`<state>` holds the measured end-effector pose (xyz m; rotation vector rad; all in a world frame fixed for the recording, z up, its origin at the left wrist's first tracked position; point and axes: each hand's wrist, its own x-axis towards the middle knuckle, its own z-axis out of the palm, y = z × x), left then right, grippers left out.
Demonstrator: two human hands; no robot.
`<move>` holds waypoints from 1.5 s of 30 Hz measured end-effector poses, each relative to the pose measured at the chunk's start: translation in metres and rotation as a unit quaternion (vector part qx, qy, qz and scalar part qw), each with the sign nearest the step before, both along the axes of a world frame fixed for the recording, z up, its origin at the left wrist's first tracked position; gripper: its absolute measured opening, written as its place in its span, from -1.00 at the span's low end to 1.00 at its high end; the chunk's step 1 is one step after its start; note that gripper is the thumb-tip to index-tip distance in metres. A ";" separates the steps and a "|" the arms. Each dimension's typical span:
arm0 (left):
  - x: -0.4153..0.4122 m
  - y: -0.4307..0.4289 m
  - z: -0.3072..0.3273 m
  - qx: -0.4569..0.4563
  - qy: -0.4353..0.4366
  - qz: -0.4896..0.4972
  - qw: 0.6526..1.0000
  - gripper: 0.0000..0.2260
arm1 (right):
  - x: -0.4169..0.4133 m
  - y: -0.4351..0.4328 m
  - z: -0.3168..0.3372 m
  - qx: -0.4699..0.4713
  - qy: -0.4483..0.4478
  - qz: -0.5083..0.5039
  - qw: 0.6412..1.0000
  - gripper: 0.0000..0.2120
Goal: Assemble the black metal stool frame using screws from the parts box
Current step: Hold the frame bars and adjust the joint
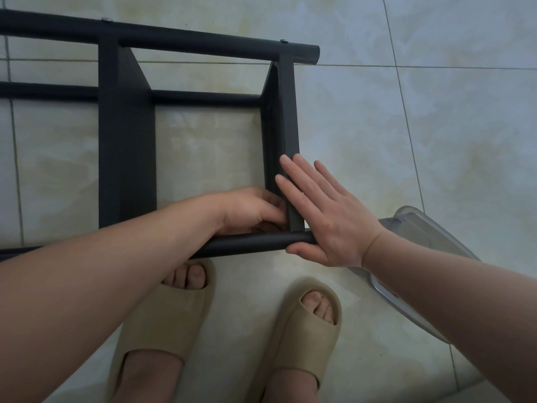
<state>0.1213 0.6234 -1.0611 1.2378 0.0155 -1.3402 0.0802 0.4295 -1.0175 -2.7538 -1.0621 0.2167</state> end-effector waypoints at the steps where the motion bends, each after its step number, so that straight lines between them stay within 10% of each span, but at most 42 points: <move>1: 0.000 0.000 -0.001 0.003 -0.002 0.004 1.000 -0.79 | 0.000 0.000 0.000 0.001 -0.001 0.000 1.000 -0.13; 12: 0.002 -0.001 0.002 0.001 0.021 -0.004 1.000 -0.63 | -0.001 0.001 0.000 0.004 -0.005 -0.004 1.000 -0.13; 16: 0.001 0.000 0.001 0.031 -0.040 -0.025 0.998 -0.92 | -0.001 0.001 0.000 0.006 -0.006 -0.005 1.000 -0.14; 26: 0.002 -0.001 0.005 -0.035 0.039 0.012 0.999 -0.63 | 0.000 0.001 -0.001 0.007 -0.007 -0.005 1.000 -0.14; 35: 0.001 0.001 0.000 0.012 -0.032 -0.011 0.999 -0.92 | 0.000 0.001 -0.001 0.006 -0.007 -0.006 1.000 -0.14; 45: 0.001 -0.001 0.002 0.018 -0.007 -0.025 0.999 -0.59 | -0.001 0.001 0.000 0.006 -0.006 -0.007 1.000 -0.13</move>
